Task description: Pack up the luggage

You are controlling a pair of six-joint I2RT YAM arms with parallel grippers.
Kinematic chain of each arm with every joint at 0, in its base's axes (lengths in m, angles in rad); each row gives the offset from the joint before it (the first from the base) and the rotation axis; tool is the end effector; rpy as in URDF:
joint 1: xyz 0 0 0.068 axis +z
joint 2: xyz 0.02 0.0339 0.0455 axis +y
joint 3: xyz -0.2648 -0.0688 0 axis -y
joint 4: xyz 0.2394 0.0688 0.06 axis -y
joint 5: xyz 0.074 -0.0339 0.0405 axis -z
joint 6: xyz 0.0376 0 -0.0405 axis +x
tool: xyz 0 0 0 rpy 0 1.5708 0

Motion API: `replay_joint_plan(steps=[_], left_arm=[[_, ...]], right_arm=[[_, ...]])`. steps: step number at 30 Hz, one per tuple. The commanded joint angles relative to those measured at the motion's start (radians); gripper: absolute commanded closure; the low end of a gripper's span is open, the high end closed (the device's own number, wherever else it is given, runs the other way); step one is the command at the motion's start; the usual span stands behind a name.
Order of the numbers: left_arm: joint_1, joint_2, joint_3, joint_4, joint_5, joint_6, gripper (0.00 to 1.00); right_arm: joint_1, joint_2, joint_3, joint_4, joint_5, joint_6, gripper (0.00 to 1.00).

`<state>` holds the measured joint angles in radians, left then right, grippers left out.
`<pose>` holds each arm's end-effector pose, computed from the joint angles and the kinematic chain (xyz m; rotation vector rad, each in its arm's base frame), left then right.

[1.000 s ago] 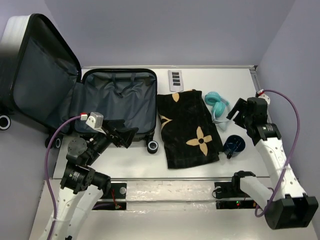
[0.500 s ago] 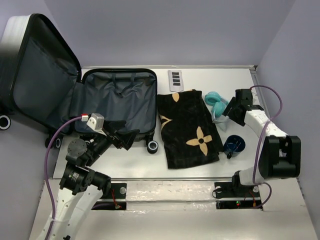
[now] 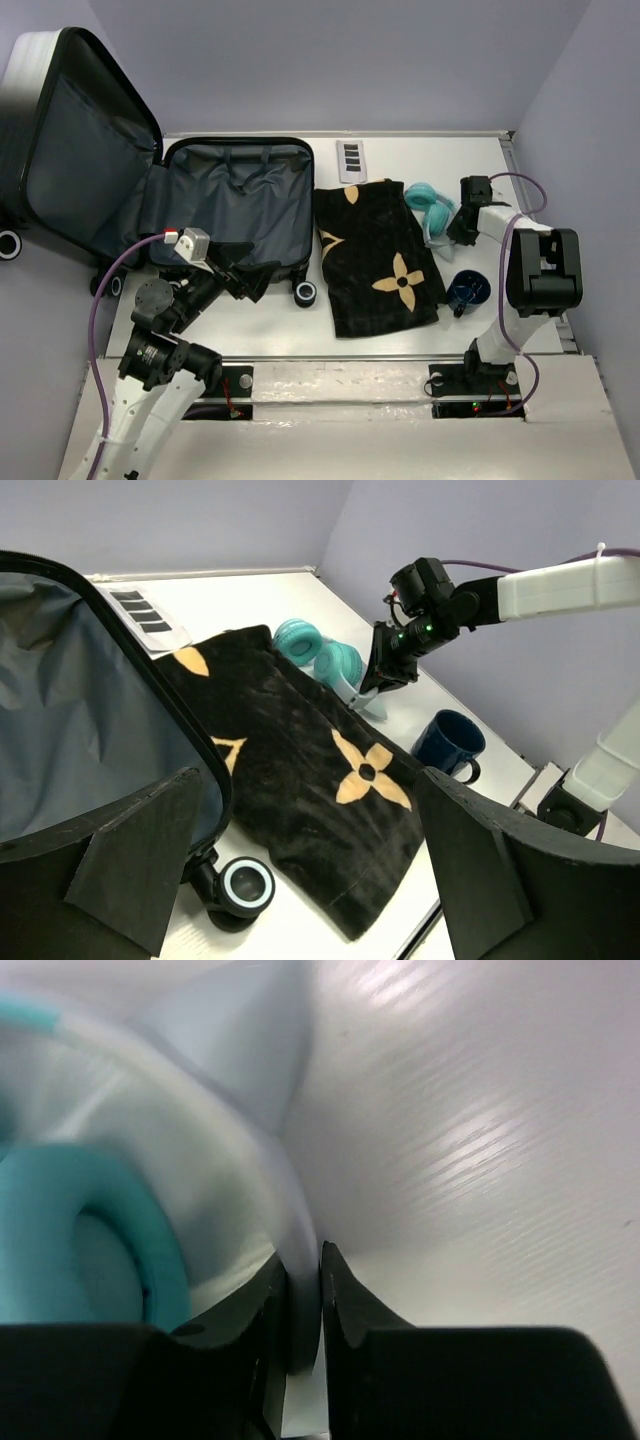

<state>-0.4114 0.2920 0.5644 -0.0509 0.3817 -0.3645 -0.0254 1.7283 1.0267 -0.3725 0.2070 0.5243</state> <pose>0.0742 -0.0477 0.3358 0.3669 1.3768 -0.9027 0.3356 -0.0163 0.1689 0.7743 2.4928 -0.0993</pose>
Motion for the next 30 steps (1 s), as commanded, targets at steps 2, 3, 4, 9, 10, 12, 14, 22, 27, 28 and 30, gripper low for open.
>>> replay_joint_plan(steps=[2,3,4,9,10,12,14,22,27,28,30], left_arm=[[-0.006,-0.011,0.031,0.023,0.011,0.004,0.01],[-0.007,-0.013,0.031,0.025,0.011,0.004,0.01],[-0.007,-0.014,0.031,0.025,0.01,0.002,0.01],[-0.01,-0.017,0.028,0.028,-0.017,-0.027,0.01],[-0.01,-0.02,0.028,0.031,-0.026,-0.031,0.01],[-0.01,-0.022,0.026,0.031,-0.032,-0.039,0.01],[-0.01,-0.025,0.026,0.029,-0.041,-0.039,0.01],[0.005,-0.039,0.04,-0.006,-0.15,-0.042,0.01],[0.011,-0.076,0.038,-0.009,-0.207,-0.057,0.01],[0.011,-0.079,0.037,-0.01,-0.207,-0.059,0.01],[0.013,-0.085,0.038,-0.012,-0.222,-0.059,0.01]], right_arm=[[-0.015,-0.071,0.021,0.061,0.125,0.032,0.93],[-0.015,-0.132,0.01,0.063,0.146,0.028,0.93],[-0.015,-0.169,0.009,0.066,0.164,0.02,0.93],[-0.015,-0.438,0.013,0.092,0.125,-0.056,0.93],[0.002,-0.479,0.024,0.098,0.094,-0.073,0.93],[0.069,-0.558,0.055,0.087,0.028,-0.079,0.93],[0.149,-0.564,0.122,0.057,-0.015,-0.066,0.93],[0.655,-0.264,0.398,0.099,0.011,0.023,0.93],[0.847,0.025,0.697,0.107,0.0,0.045,0.93],[0.858,0.071,0.738,0.107,-0.012,0.045,0.93],[0.868,0.204,0.824,0.103,-0.043,0.065,0.92]])
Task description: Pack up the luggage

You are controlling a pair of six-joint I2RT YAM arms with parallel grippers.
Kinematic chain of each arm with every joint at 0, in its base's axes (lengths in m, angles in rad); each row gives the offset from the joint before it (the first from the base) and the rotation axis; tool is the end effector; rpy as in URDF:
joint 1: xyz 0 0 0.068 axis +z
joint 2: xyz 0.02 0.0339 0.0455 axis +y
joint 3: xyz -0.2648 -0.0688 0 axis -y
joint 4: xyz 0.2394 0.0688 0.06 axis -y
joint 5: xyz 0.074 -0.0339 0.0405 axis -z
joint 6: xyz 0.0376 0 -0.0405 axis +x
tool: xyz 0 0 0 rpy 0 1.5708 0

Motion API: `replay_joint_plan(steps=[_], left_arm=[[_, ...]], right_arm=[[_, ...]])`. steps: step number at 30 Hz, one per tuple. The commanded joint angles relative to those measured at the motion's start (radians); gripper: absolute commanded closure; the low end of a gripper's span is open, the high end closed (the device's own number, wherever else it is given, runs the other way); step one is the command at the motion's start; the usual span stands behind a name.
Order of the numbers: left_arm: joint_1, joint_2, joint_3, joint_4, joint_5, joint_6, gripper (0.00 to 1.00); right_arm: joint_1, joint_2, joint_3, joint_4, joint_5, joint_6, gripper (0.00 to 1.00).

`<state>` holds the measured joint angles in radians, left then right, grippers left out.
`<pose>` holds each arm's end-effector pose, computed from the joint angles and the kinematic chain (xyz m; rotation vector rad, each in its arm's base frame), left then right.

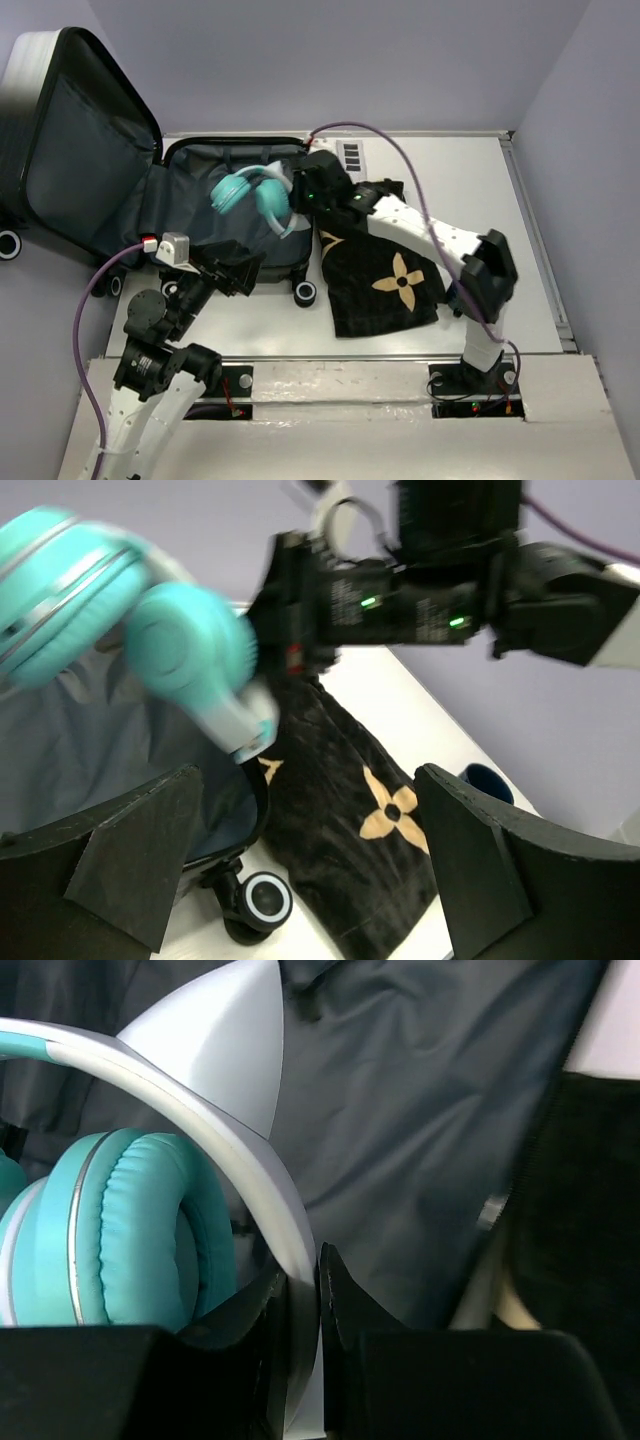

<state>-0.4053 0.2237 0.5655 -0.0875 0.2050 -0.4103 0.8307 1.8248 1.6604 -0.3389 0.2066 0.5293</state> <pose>0.0654 -0.0364 0.3369 0.1771 1.3573 -0.8240 0.2954 0.3120 0.3364 -0.1897 2.1134 0.6163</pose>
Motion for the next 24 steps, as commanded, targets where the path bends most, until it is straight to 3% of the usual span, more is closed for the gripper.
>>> replay_joint_plan(steps=[1,2,3,4,5,7,8,11,14,15,16,18,21,24], left_arm=[[0.006,-0.017,0.037,0.025,-0.05,-0.013,0.01],[0.006,-0.015,0.037,0.025,-0.052,-0.013,0.01],[0.006,-0.014,0.037,0.025,-0.055,-0.013,0.01],[0.006,-0.011,0.037,0.023,-0.056,-0.015,0.01],[0.006,-0.004,0.039,0.023,-0.056,-0.016,0.01],[0.006,0.015,0.037,0.023,-0.04,-0.018,0.01],[0.006,0.028,0.04,0.023,-0.026,-0.018,0.01],[0.006,0.101,0.063,0.026,0.054,-0.027,0.01],[0.005,0.189,0.079,0.057,0.151,-0.064,0.01],[0.005,0.21,0.089,0.069,0.166,-0.079,0.01],[0.002,0.253,0.096,0.084,0.21,-0.091,0.01],[-0.016,0.299,0.115,0.114,0.226,-0.117,0.01],[-0.153,0.405,0.152,0.127,0.136,-0.12,0.04],[-0.444,0.569,0.227,0.126,-0.117,-0.101,0.05]], right_arm=[[0.022,0.149,0.275,0.064,-0.055,0.078,0.87],[0.022,0.224,0.317,0.057,-0.067,0.084,0.8],[0.022,0.258,0.358,0.049,-0.096,0.089,0.59],[0.022,0.292,0.399,0.034,-0.111,0.092,0.59],[0.022,0.332,0.474,-0.007,-0.127,0.095,0.36],[0.022,0.321,0.486,-0.023,-0.128,0.081,0.17],[0.022,0.271,0.446,-0.023,-0.09,0.071,0.14],[0.01,0.161,0.31,-0.023,-0.015,0.017,0.13],[-0.047,-0.045,0.161,-0.028,0.057,0.0,0.15],[-0.068,-0.106,0.042,-0.029,0.091,-0.002,0.15],[-0.093,-0.239,-0.021,-0.04,0.111,-0.002,0.18],[-0.188,-0.387,-0.141,-0.058,0.145,0.0,0.21],[-0.31,-0.674,-0.312,-0.129,0.168,-0.012,0.24],[-0.393,-0.853,-0.334,-0.25,0.303,-0.063,0.24]])
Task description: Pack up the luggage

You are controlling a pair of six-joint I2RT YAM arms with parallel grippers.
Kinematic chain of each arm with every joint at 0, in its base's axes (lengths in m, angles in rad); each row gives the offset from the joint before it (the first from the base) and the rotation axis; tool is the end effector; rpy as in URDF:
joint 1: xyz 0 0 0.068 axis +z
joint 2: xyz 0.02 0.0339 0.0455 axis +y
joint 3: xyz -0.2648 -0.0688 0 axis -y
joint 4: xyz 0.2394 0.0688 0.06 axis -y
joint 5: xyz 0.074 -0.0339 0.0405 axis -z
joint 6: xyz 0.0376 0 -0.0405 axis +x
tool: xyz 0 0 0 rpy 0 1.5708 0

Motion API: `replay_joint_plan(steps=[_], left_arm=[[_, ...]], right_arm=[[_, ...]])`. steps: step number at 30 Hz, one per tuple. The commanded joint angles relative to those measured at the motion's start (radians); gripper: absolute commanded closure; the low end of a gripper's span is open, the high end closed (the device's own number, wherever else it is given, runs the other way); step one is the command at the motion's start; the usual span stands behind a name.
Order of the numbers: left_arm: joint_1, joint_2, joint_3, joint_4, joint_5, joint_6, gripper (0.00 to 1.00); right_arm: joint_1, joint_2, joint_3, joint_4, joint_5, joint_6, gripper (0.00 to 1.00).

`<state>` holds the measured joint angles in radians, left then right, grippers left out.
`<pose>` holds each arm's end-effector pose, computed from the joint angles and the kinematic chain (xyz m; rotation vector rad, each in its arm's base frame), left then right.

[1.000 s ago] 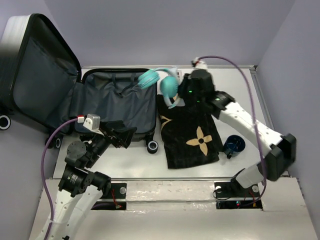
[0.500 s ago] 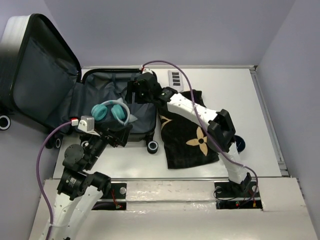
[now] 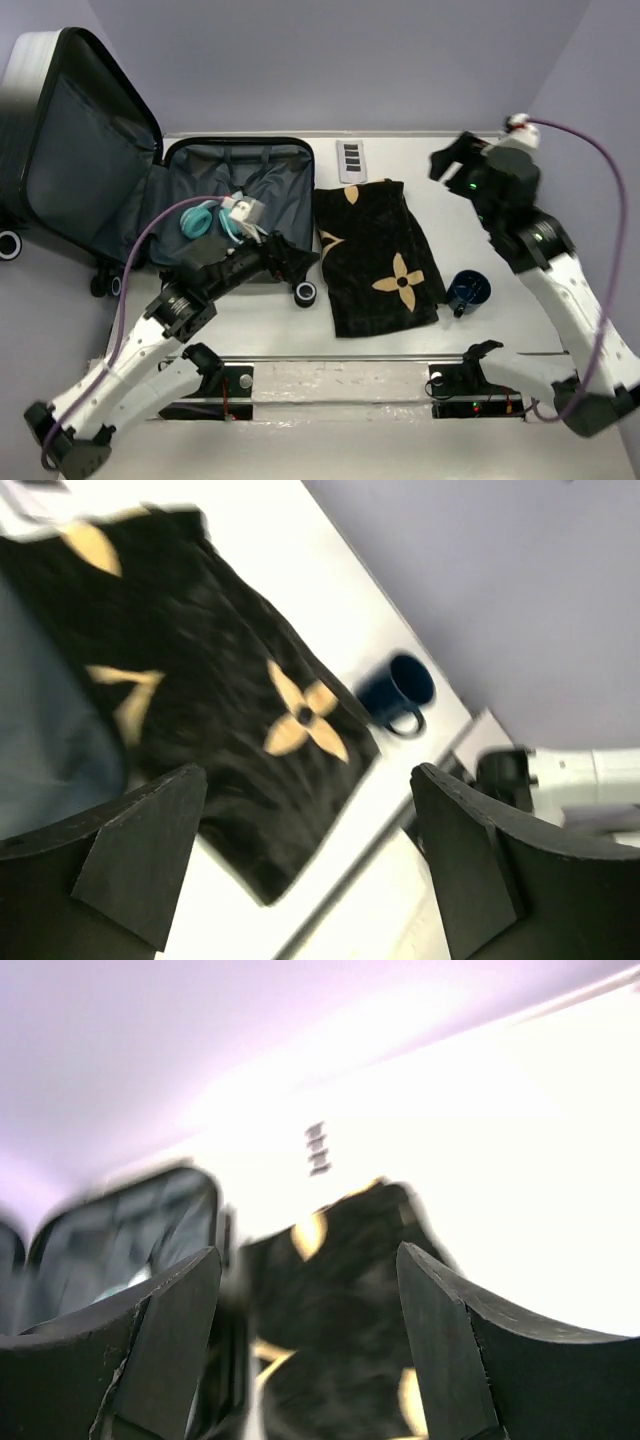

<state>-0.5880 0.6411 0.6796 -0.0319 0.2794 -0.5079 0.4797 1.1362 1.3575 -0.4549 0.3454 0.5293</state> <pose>0.1231 -0.0945 0.3418 0.3000 1.6423 -1.0652 0.2146 0.0973 0.4394 0.2913 1.7855 0.4107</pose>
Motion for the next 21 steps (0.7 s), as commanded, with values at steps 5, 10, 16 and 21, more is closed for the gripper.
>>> replay_joint_plan(steps=[5,10,16,21], left_arm=[[-0.611,0.586,0.363,0.055,-0.494,0.028,0.06],[-0.697,0.992,0.634,-0.012,-0.532,0.08,0.06],[-0.757,1.324,1.07,-0.166,-0.617,0.143,0.07],[-0.757,1.581,1.385,-0.302,-0.666,0.195,0.13]], right_arm=[[-0.043,-0.272,0.038,-0.277,0.212,-0.092,0.23],[-0.043,-0.392,0.077,-0.301,0.104,-0.104,0.23],[-0.043,-0.44,0.072,-0.314,-0.012,-0.114,0.24],[-0.043,-0.483,0.034,-0.304,-0.052,-0.124,0.24]])
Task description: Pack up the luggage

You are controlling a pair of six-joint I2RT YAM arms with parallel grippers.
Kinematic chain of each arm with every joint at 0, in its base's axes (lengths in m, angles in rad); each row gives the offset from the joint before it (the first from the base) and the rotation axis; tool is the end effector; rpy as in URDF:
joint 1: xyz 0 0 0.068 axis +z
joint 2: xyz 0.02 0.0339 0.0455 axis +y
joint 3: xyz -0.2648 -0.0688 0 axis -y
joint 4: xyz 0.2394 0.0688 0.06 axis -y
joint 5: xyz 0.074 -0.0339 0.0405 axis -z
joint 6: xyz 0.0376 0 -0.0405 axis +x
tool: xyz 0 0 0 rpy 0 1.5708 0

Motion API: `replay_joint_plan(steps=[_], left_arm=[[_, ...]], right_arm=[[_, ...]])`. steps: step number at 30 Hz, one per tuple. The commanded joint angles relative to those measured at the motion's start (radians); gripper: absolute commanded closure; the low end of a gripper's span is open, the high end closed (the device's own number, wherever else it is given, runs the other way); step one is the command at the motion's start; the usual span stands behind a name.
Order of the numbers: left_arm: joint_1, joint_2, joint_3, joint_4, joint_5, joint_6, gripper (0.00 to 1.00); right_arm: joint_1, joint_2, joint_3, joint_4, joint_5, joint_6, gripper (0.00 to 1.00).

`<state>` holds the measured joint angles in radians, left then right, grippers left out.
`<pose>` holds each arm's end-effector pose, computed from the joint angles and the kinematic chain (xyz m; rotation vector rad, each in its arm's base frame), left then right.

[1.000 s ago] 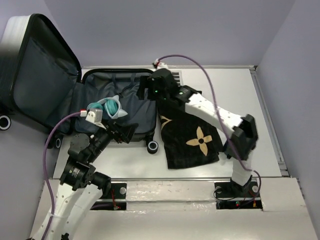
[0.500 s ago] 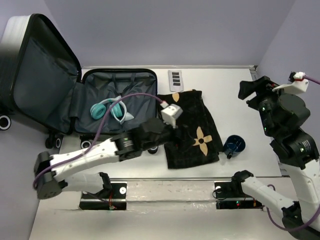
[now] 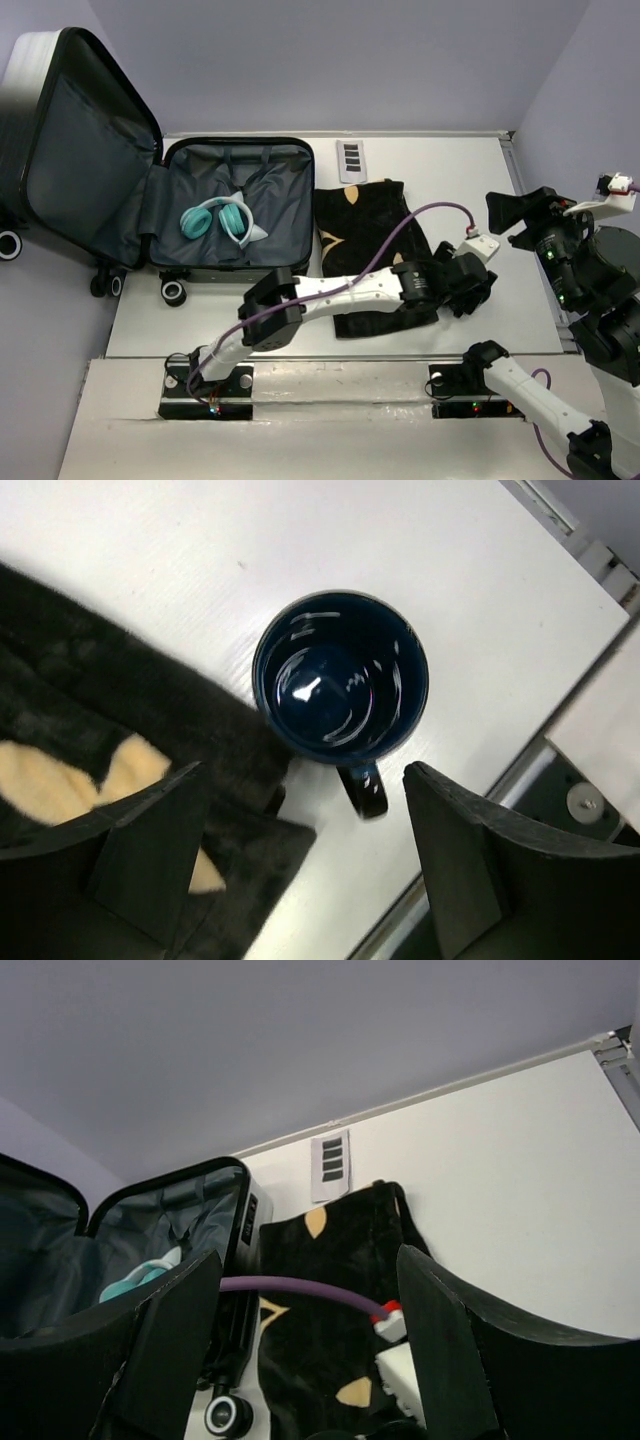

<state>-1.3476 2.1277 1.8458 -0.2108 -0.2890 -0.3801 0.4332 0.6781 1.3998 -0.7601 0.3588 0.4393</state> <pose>0.1219 -0.4887 0.2773 0.8246 1.9671 -0.7655 0.0627 0.0145 0.4786 0.2834 1.5954 0.3867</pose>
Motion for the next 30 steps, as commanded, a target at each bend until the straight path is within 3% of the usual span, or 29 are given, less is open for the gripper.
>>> replay_joint_plan(steps=[1,4,12,13,14,16,17,18,26,30], left_arm=[[0.004,0.13,0.272,-0.177,-0.11,0.075,0.13],[0.019,0.285,0.435,-0.251,-0.095,0.087,0.19],[0.073,0.411,0.497,-0.239,-0.039,0.073,0.38],[0.079,0.416,0.498,-0.227,-0.02,0.075,0.43],[0.08,0.423,0.498,-0.216,-0.006,0.076,0.57],[0.08,0.423,0.498,-0.194,0.013,0.084,0.73],[0.076,0.416,0.491,-0.168,0.019,0.084,0.89],[0.073,0.404,0.481,-0.147,0.019,0.087,0.94],[0.073,0.116,0.365,0.109,-0.007,0.106,0.95],[0.14,-0.066,0.226,0.165,-0.004,0.098,0.94]], right_arm=[[0.004,-0.029,-0.015,0.002,-0.07,-0.036,0.24],[0.004,-0.046,-0.035,0.002,-0.09,-0.044,0.24],[0.004,-0.092,-0.091,0.018,-0.156,-0.036,0.24],[0.004,-0.095,-0.107,0.021,-0.17,-0.036,0.24],[0.004,-0.1,-0.113,0.027,-0.175,-0.034,0.24],[0.004,-0.104,-0.125,0.033,-0.176,-0.034,0.24],[0.004,-0.106,-0.136,0.038,-0.176,-0.031,0.24],[0.004,-0.106,-0.139,0.039,-0.178,-0.031,0.24],[0.004,-0.103,-0.116,0.038,-0.169,-0.034,0.25],[0.004,-0.109,-0.065,0.036,-0.17,-0.036,0.25]])
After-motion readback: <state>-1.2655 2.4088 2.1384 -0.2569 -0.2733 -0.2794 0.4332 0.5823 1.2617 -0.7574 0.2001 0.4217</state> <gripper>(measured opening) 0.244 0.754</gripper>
